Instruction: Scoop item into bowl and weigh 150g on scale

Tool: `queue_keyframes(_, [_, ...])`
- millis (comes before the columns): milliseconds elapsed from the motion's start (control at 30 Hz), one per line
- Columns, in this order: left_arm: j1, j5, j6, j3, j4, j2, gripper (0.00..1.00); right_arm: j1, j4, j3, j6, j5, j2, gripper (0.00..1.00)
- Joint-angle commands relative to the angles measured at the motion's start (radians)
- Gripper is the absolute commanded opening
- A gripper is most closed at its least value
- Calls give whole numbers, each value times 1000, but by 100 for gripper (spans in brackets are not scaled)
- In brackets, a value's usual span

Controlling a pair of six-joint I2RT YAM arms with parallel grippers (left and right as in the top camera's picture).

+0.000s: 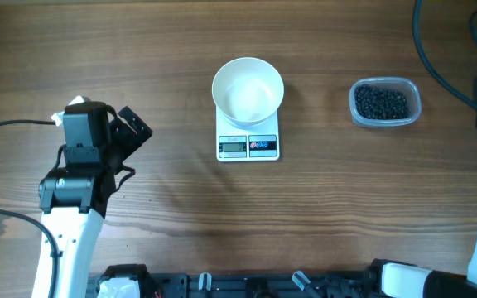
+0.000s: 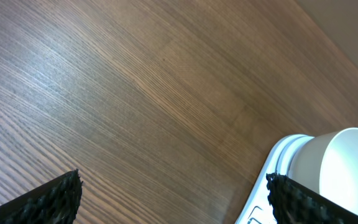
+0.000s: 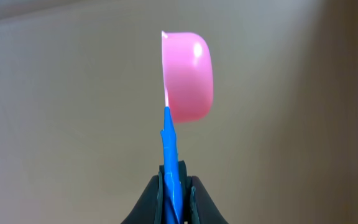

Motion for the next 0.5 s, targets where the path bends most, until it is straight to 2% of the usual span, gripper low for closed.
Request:
queue_keyframes(0, [5, -10, -12, 3, -2, 3, 100, -2, -67, 3, 135, -68, 15, 4])
queue_keyframes(100, [5, -10, -13, 3, -1, 3, 100, -1, -162, 3, 153, -109, 11, 4])
queue_keyframes(267, [5, -10, -12, 3, -1, 3, 100, 3, -312, 3, 87, -187, 12, 4])
queue_keyframes(333, [5, -9, -13, 3, 46, 6, 100, 7, -354, 3, 72, -196, 12, 4])
queue_keyframes(467, [5, 89, 3, 3, 119, 9, 100, 7, -375, 3, 31, -202, 14, 4])
